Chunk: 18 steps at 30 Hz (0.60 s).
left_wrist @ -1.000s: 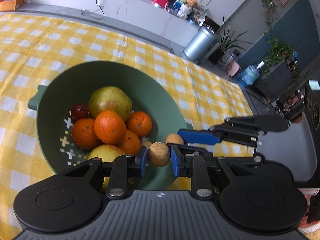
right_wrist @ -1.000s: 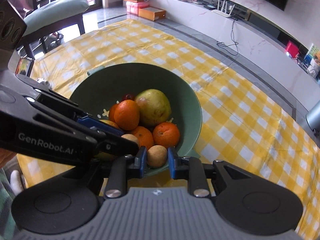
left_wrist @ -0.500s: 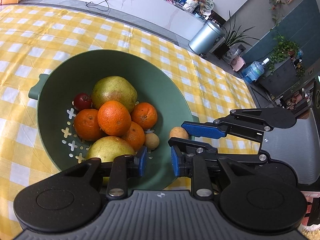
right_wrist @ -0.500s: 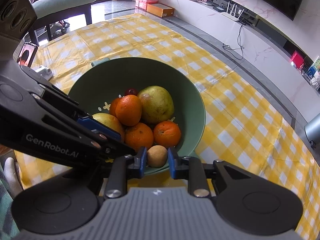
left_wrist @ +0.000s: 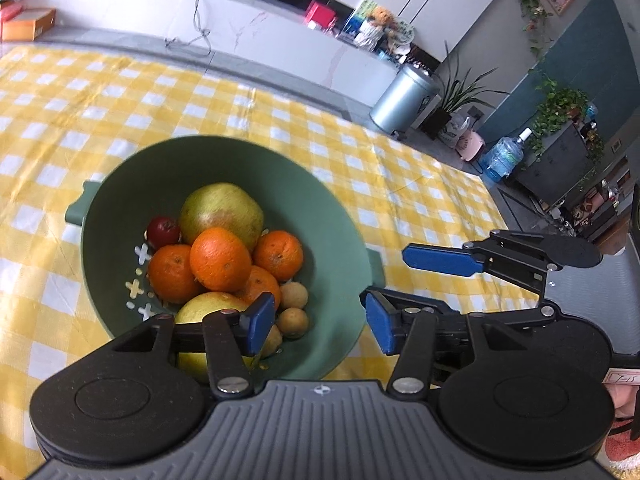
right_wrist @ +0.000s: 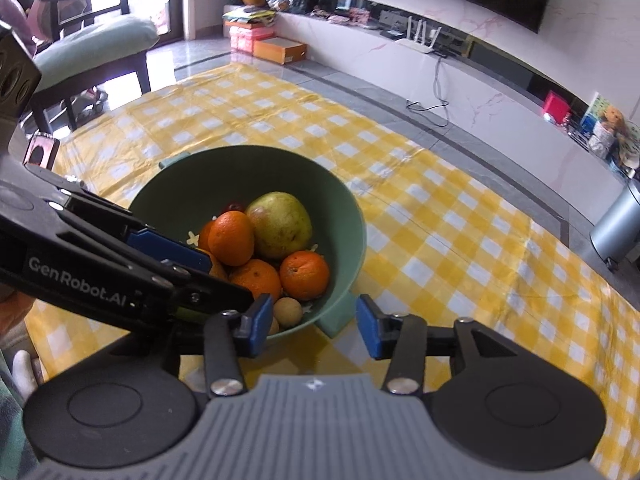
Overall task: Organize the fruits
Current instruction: 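Open the right tool to drop its kiwi while the left tool releases its kiwi, then move the open left tool to the cucumber while the right tool approaches the last kiwi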
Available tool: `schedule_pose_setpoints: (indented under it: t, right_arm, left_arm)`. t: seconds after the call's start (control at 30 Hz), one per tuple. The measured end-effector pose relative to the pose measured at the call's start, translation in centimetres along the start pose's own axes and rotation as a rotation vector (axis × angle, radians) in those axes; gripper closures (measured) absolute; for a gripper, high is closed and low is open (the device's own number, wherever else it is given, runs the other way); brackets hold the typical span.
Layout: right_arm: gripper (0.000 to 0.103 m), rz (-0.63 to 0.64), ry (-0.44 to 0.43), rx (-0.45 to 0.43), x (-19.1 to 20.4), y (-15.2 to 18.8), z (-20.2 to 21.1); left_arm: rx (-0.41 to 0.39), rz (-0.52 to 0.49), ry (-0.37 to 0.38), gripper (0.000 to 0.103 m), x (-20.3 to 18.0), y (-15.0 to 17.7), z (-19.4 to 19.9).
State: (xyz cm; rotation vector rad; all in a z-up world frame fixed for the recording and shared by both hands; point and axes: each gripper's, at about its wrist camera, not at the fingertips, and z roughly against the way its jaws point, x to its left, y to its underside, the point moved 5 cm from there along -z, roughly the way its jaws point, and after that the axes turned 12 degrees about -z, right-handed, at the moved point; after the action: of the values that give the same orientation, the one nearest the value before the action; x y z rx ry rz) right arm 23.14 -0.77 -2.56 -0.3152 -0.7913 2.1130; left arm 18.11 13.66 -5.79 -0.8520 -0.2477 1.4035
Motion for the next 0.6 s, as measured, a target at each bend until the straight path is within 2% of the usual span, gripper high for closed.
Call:
schedule_pose_setpoints:
  t: [0.13, 0.33, 0.6]
  right_arm:
    - [0.052, -0.057, 0.003, -0.050, -0.9, 1.2, 1.7]
    - [0.049, -0.160, 0.039, -0.091, -3.2, 4.2, 4.1]
    - [0.047, -0.356, 0.118, -0.052, -7.1, 9.6, 6.5]
  left_arm:
    - [-0.052, -0.084, -0.017, 0.043, -1.9, 0.0, 0.8]
    - [-0.085, -0.221, 0.042, 0.043, -5.6, 0.3, 1.0]
    - [-0.040, -0.413, 0.117, 0.042, -10.7, 2.1, -0.2]
